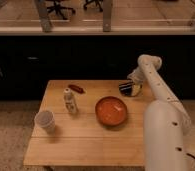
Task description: Place the eraser on the white sponge
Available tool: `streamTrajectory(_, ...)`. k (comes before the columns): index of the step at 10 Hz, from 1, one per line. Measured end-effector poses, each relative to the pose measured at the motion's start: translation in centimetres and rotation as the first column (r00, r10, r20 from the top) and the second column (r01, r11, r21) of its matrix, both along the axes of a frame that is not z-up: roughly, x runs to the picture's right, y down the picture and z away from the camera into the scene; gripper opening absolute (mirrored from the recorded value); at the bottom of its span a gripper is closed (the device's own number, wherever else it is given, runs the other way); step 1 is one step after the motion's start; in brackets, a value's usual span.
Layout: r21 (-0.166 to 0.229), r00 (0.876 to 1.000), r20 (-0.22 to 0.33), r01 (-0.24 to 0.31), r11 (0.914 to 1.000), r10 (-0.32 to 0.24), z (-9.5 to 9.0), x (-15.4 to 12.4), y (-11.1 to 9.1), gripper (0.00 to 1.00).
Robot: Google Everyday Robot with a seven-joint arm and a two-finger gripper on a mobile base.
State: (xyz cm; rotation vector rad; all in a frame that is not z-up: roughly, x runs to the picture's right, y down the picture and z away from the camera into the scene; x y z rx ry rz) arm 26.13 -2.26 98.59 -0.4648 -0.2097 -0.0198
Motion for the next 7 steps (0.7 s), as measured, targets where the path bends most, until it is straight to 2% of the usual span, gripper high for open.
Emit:
streamTrajectory(3,0.001,0.999,0.039,-0.027,0.9996,0.027,-0.3,0.2,0.0,0.8)
streamTrajectory(5,-0.007,0.992,0.102,-0.079,0.9969,0.079,-2.5,0.3,-0.6,0.8)
streamTrajectory(7,-0.027,0.986,0.13,-0.101,0.9946,0.103,-3.9,0.1,-1.2,0.8)
